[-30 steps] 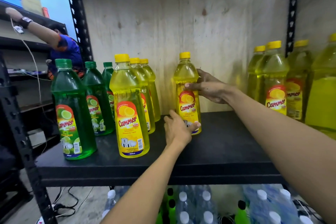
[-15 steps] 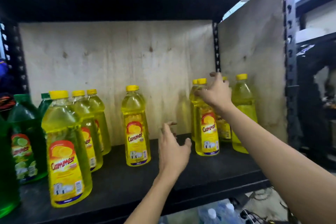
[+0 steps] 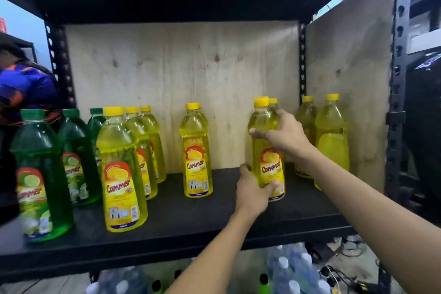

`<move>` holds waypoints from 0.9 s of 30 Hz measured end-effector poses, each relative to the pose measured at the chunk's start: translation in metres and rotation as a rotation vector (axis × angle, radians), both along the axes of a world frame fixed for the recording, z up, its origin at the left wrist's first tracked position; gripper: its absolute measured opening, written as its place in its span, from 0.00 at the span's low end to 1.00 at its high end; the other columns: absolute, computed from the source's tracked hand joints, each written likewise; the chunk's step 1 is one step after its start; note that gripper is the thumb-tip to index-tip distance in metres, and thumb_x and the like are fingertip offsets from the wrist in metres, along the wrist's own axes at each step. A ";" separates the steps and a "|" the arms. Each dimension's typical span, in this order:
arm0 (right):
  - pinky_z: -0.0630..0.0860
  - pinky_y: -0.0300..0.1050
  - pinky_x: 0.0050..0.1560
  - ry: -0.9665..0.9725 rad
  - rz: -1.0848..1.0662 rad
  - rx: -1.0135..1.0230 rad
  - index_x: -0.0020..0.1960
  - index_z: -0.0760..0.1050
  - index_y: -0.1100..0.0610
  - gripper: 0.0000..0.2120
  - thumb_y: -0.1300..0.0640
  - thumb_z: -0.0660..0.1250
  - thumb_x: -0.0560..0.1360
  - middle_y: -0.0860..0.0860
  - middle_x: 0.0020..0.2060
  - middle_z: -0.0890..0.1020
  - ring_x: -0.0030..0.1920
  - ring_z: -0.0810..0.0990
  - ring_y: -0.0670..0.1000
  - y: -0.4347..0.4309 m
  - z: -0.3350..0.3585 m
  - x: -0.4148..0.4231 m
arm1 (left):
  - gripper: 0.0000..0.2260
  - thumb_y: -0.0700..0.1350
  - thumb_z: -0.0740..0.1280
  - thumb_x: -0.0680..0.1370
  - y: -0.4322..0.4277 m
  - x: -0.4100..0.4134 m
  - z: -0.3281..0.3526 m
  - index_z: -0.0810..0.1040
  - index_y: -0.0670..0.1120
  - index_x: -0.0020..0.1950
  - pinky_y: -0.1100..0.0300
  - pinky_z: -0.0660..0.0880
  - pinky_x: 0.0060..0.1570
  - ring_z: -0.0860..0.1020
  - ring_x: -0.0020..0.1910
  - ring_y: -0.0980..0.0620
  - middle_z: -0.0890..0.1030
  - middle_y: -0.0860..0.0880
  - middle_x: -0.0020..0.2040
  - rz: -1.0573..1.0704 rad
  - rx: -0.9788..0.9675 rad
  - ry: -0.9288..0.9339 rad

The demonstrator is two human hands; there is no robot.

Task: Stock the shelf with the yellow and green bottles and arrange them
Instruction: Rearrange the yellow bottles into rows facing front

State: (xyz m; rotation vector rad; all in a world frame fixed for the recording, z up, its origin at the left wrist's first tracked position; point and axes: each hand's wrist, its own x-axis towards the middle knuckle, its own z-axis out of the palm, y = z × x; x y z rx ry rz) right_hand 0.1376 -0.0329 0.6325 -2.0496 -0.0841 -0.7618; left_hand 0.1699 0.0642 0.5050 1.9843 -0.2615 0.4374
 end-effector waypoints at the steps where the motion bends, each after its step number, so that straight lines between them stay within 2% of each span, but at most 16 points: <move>1: 0.77 0.55 0.62 0.002 0.017 0.010 0.72 0.70 0.53 0.41 0.43 0.80 0.64 0.54 0.62 0.80 0.63 0.78 0.56 0.010 0.000 -0.005 | 0.32 0.51 0.78 0.70 0.013 -0.008 0.001 0.65 0.47 0.68 0.60 0.72 0.57 0.78 0.61 0.49 0.78 0.49 0.63 0.020 0.004 -0.017; 4: 0.74 0.52 0.65 0.003 0.075 0.031 0.73 0.68 0.55 0.42 0.42 0.79 0.65 0.55 0.66 0.77 0.67 0.75 0.57 0.040 0.001 -0.020 | 0.32 0.56 0.76 0.70 0.058 -0.034 -0.001 0.66 0.48 0.68 0.55 0.74 0.60 0.78 0.62 0.50 0.80 0.51 0.62 0.070 0.057 -0.069; 6: 0.72 0.47 0.64 0.011 0.124 0.052 0.72 0.69 0.56 0.39 0.42 0.78 0.67 0.54 0.66 0.78 0.68 0.74 0.56 0.060 0.002 -0.028 | 0.33 0.58 0.75 0.71 0.088 -0.050 -0.002 0.66 0.49 0.70 0.52 0.74 0.62 0.77 0.62 0.50 0.79 0.51 0.63 0.117 0.092 -0.068; 9: 0.73 0.43 0.58 0.051 0.196 0.088 0.68 0.72 0.54 0.34 0.44 0.79 0.67 0.51 0.60 0.80 0.60 0.77 0.51 0.094 0.003 -0.035 | 0.31 0.58 0.75 0.71 0.126 -0.067 0.002 0.67 0.52 0.70 0.52 0.75 0.61 0.79 0.61 0.52 0.81 0.54 0.61 0.144 0.097 -0.034; 13: 0.77 0.52 0.60 0.051 0.201 0.054 0.63 0.74 0.50 0.33 0.40 0.79 0.63 0.52 0.58 0.83 0.59 0.80 0.56 0.134 0.003 -0.035 | 0.29 0.56 0.75 0.72 0.157 -0.079 0.006 0.68 0.51 0.69 0.56 0.76 0.59 0.80 0.58 0.53 0.81 0.53 0.60 0.158 0.105 -0.005; 17: 0.77 0.55 0.61 0.079 0.207 0.056 0.68 0.71 0.49 0.40 0.37 0.79 0.61 0.52 0.62 0.81 0.63 0.78 0.58 0.157 0.005 -0.032 | 0.30 0.57 0.74 0.72 0.180 -0.084 0.007 0.66 0.52 0.71 0.59 0.76 0.57 0.80 0.57 0.55 0.80 0.55 0.59 0.153 0.100 0.011; 22: 0.76 0.57 0.62 0.096 0.154 -0.032 0.73 0.66 0.49 0.44 0.36 0.77 0.64 0.54 0.66 0.78 0.65 0.76 0.60 0.164 0.006 -0.028 | 0.32 0.57 0.74 0.72 0.190 -0.081 0.008 0.65 0.52 0.72 0.59 0.78 0.57 0.81 0.56 0.56 0.81 0.54 0.61 0.105 0.097 0.049; 25: 0.78 0.57 0.59 0.098 0.140 -0.043 0.69 0.68 0.48 0.40 0.36 0.77 0.63 0.54 0.62 0.81 0.61 0.79 0.60 0.162 0.007 -0.027 | 0.33 0.57 0.74 0.72 0.186 -0.081 0.007 0.65 0.52 0.73 0.56 0.78 0.59 0.80 0.58 0.55 0.81 0.54 0.61 0.101 0.087 0.048; 27: 0.79 0.57 0.58 0.103 0.146 -0.041 0.70 0.68 0.48 0.40 0.36 0.77 0.63 0.54 0.62 0.81 0.61 0.79 0.60 0.160 0.007 -0.027 | 0.33 0.56 0.74 0.72 0.182 -0.082 0.007 0.66 0.51 0.73 0.59 0.77 0.58 0.79 0.56 0.57 0.79 0.55 0.59 0.113 0.078 0.035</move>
